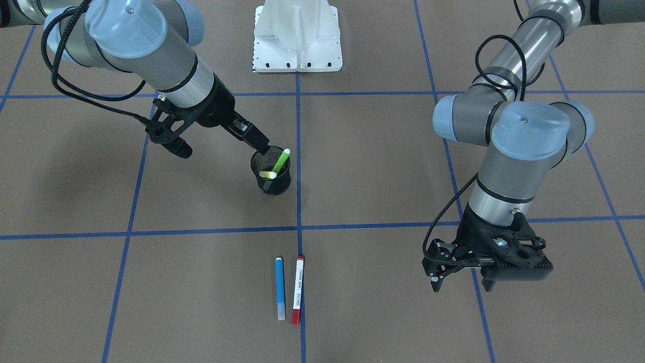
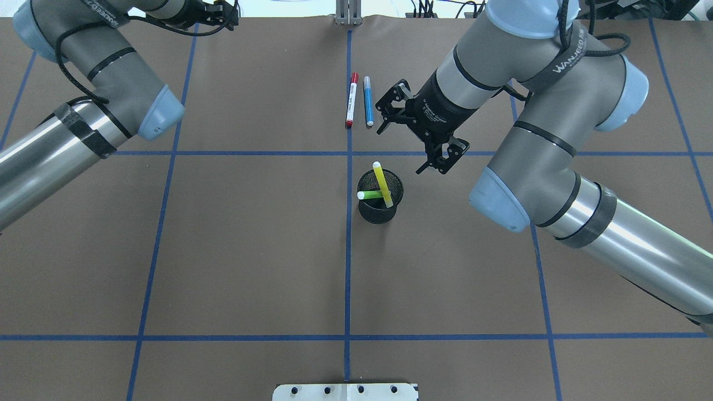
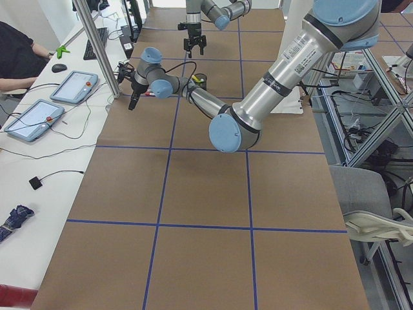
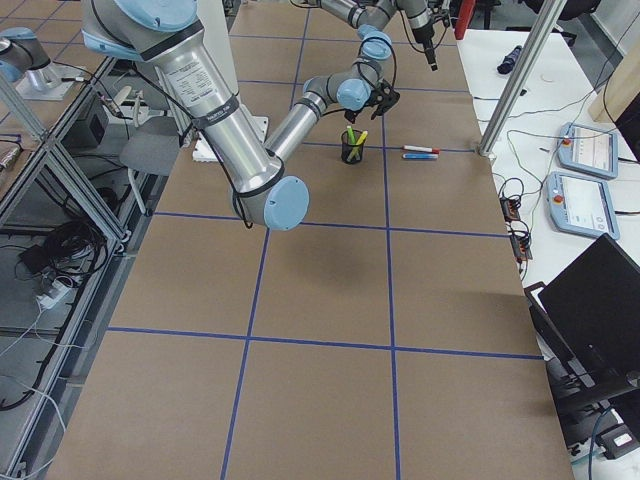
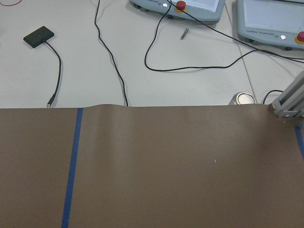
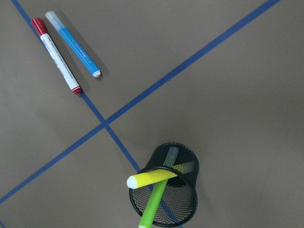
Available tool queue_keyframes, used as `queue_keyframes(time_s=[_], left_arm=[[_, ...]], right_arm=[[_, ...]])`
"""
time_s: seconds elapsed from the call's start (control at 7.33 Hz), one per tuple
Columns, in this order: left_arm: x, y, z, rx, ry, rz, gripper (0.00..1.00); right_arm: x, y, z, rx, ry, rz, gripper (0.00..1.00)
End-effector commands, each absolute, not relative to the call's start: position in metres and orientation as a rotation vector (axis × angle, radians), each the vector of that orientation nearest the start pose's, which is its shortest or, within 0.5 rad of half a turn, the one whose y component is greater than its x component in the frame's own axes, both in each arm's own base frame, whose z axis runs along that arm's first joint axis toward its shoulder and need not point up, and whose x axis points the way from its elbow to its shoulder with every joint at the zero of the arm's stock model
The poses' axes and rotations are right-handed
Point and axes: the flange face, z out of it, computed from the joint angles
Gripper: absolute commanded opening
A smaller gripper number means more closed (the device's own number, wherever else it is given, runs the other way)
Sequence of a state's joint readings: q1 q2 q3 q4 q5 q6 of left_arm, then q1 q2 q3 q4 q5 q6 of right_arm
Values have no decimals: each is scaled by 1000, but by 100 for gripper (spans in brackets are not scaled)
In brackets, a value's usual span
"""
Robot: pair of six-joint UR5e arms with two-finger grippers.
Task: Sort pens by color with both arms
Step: 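Move the right gripper over the black mesh pen cup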
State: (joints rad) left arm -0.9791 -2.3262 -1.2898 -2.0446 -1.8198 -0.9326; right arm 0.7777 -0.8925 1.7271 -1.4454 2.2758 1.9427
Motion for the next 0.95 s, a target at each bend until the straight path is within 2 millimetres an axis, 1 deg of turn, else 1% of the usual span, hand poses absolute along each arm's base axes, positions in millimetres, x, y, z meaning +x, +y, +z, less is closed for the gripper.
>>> queue_keyframes(time_s=[0.0,0.14,0.27,0.41,0.55,0.82], left_arm=[[316,-715,268,499,845,-205,100],[294,-722,275,475,858,-217,100],[286,-725,281,483,847,-195,100],[285,-724,294,480,831,-177,100],[285,-723,295,479,831,-179,100],[284,-722,294,481,833,-178,100]], right_arm=[[-446,-497,156,-492,-1060,782,98],[-474,-486,164,-484,-1067,779,98],[-486,-478,164,-491,-1067,762,97],[-498,-467,162,-500,-1063,741,97],[-502,-465,168,-514,-1049,753,96],[-511,-467,181,-537,-1016,777,93]])
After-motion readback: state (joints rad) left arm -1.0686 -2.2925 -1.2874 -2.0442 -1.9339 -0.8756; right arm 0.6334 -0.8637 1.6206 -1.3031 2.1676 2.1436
